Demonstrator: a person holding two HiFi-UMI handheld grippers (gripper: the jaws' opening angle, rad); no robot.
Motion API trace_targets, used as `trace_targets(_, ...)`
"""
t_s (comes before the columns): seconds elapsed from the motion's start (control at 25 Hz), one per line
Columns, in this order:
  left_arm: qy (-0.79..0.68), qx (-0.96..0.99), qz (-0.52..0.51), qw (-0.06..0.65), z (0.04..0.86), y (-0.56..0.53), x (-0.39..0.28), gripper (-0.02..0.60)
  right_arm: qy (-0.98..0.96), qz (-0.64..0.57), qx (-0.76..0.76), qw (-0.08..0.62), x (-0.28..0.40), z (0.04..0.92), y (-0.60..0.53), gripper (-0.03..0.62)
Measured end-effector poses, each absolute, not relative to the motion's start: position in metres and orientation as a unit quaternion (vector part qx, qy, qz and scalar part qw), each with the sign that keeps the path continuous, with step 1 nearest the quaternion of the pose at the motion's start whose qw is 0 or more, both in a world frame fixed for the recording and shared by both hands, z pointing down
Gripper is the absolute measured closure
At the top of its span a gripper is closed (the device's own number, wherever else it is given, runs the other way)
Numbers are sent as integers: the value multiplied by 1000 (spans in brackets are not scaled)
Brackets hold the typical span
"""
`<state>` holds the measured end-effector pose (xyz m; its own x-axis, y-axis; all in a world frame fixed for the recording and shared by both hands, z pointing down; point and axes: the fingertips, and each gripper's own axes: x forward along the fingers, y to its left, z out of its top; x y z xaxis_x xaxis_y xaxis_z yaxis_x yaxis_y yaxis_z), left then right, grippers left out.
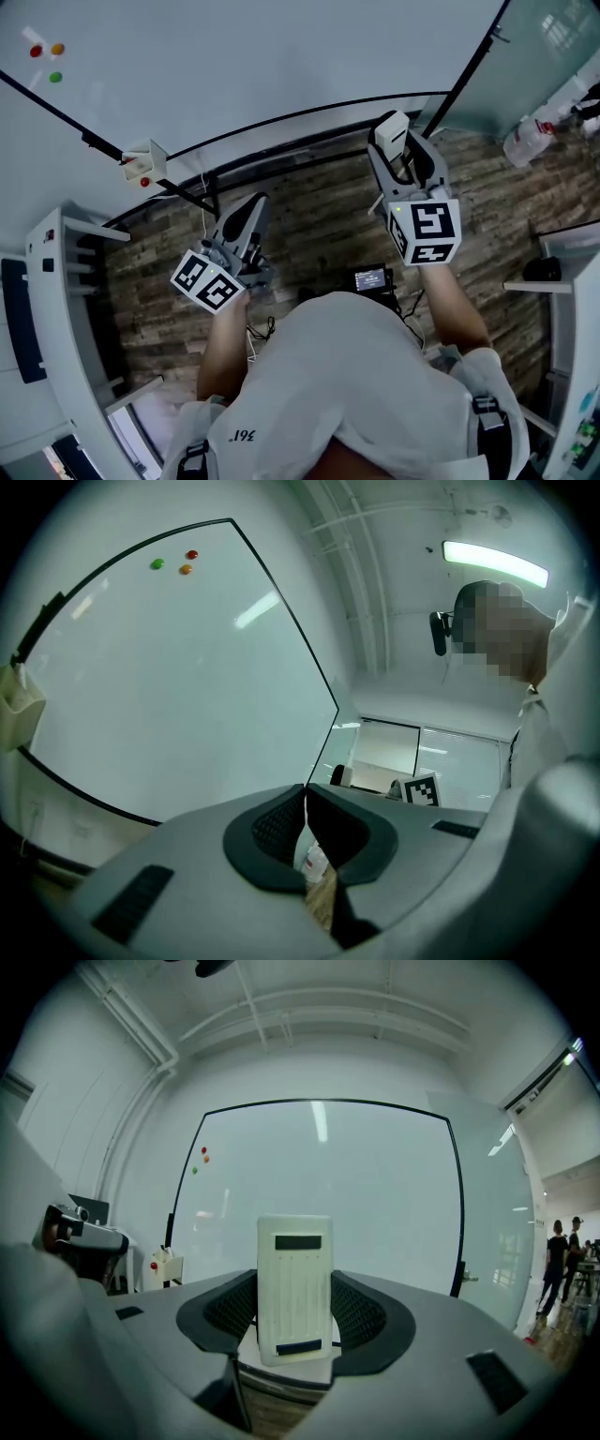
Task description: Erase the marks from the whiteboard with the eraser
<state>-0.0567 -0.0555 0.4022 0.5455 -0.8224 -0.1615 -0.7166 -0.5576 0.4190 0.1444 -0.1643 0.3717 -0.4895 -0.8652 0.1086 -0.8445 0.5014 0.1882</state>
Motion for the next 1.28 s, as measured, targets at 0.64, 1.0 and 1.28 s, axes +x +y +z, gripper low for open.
trace_targets(0.64, -456, 858, -159, 177, 428, -48, -25, 569, -883, -10, 456, 106, 159, 406, -158, 336)
trace_targets(1.0, -451, 856, -153, 202, 446, -39, -10, 569, -891, 21, 435, 124, 163, 435, -148, 336)
trace_targets(1.28, -453, 854, -155, 204, 448, -42, -10, 569, -895, 30, 426, 130, 160, 445, -148, 336)
